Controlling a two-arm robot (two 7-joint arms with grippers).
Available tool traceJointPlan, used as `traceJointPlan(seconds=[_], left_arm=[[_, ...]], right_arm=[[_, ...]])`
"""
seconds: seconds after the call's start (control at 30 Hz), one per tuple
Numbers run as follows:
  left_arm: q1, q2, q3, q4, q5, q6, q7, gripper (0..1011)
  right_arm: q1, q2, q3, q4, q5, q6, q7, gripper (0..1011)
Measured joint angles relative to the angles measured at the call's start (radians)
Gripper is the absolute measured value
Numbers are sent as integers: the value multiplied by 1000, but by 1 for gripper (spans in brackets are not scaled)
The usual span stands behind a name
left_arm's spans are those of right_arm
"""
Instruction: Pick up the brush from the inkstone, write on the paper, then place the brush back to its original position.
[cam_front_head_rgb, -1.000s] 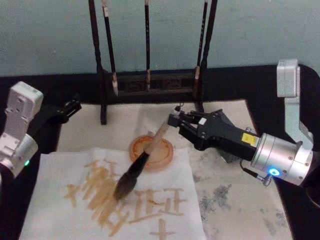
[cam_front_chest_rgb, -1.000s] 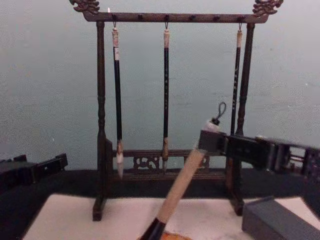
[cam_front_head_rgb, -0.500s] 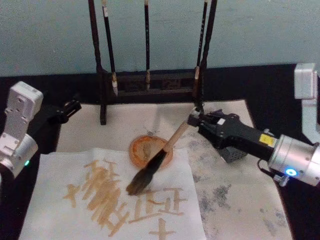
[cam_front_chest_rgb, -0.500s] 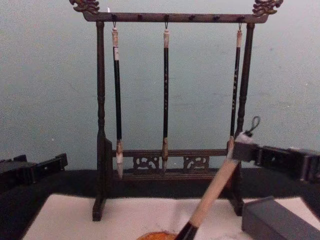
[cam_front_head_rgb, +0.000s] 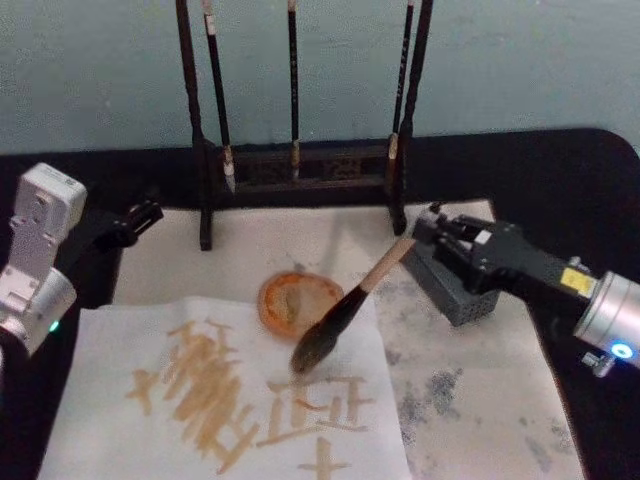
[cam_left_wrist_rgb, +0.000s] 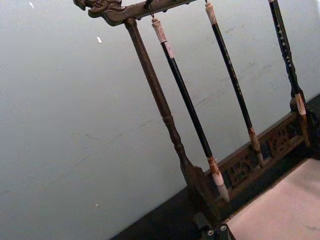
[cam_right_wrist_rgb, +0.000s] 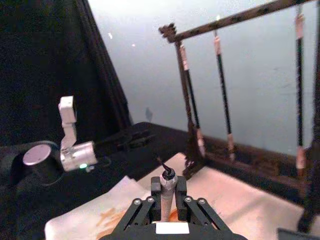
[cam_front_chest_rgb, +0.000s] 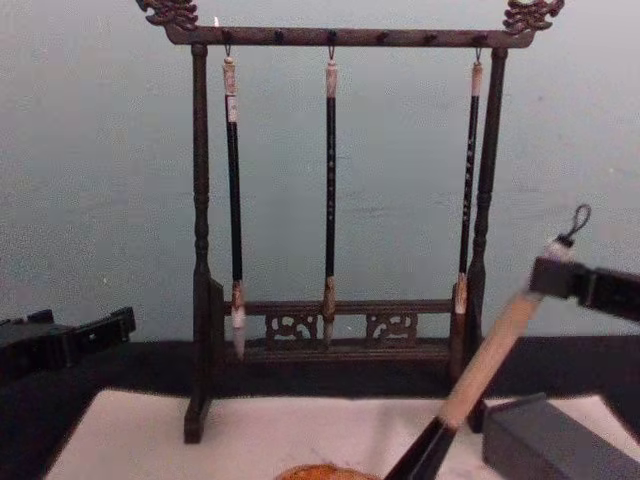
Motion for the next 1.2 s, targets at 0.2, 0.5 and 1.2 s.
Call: traceJointPlan(seconds=[0.2,0.5,1.2], left_arm=[[0,0,0,0,0,0,0,1002],[0,0,0,0,0,0,0,1002],[0,0,0,0,0,0,0,1002]], right_arm=[[-48,10,45,-42,9,-20,-6,170],[-53,-16,36,-92,14,-21,5,170],[4,-30,-69,-109,-165,21,-23,170]])
